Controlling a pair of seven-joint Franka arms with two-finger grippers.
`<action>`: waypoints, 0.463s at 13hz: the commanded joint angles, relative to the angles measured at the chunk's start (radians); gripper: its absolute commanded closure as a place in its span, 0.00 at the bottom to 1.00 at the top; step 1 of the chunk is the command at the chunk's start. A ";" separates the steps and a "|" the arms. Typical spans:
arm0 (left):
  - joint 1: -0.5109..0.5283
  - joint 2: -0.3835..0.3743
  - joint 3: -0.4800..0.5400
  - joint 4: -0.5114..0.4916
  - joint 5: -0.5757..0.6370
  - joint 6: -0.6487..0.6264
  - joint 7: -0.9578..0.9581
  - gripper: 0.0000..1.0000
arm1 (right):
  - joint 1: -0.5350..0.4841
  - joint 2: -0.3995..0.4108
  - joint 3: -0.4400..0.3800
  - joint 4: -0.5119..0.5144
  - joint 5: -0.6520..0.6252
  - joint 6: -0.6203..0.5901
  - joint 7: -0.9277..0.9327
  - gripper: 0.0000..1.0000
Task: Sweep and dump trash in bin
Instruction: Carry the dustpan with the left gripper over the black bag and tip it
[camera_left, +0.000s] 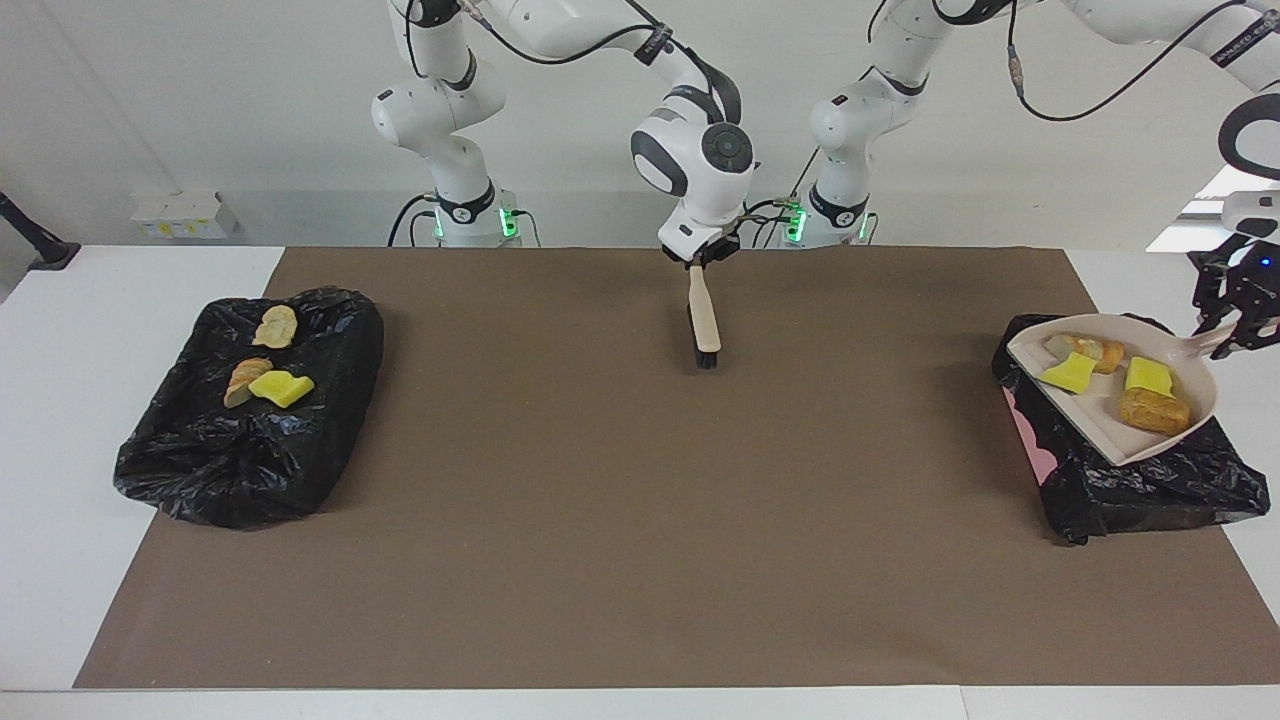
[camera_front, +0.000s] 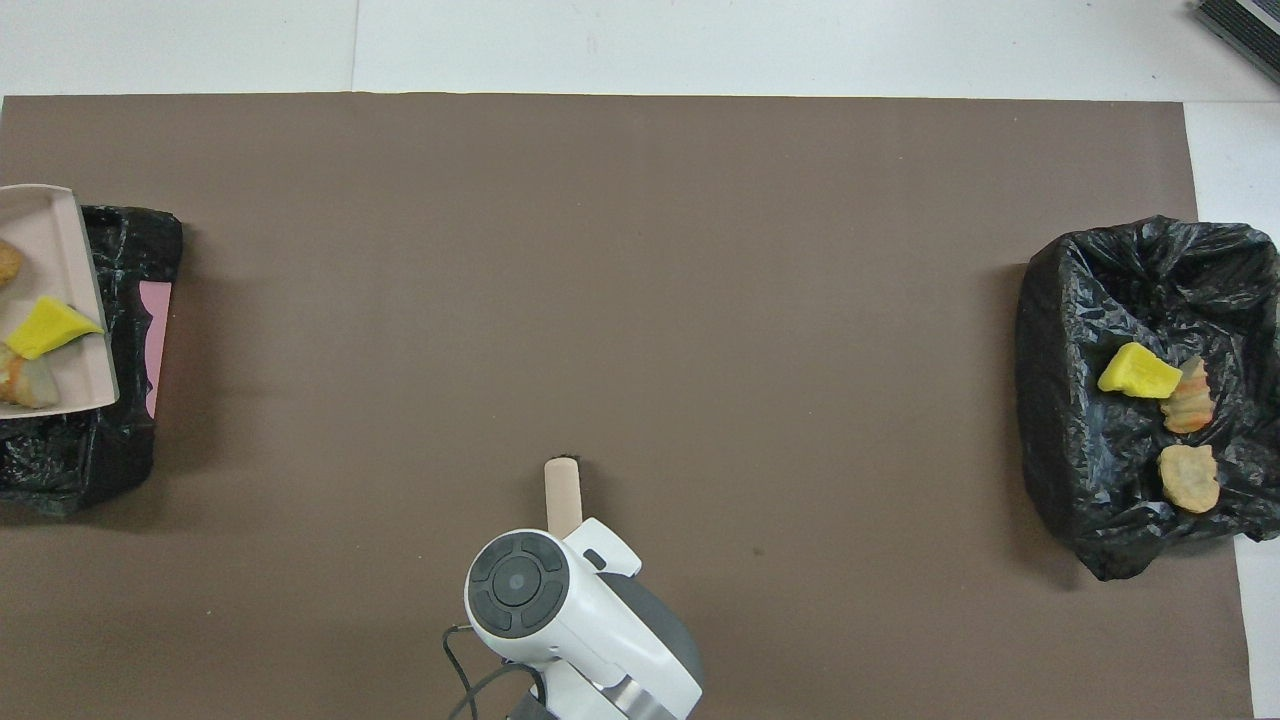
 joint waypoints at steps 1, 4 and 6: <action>0.013 0.035 -0.008 0.051 0.083 0.076 0.007 1.00 | -0.009 0.010 0.000 0.018 -0.005 -0.039 0.016 0.01; 0.010 0.059 -0.003 0.079 0.216 0.115 -0.010 1.00 | -0.064 0.006 -0.002 0.090 -0.015 -0.110 0.004 0.00; 0.004 0.059 -0.002 0.073 0.272 0.147 -0.040 1.00 | -0.101 0.001 -0.011 0.139 -0.018 -0.163 -0.026 0.00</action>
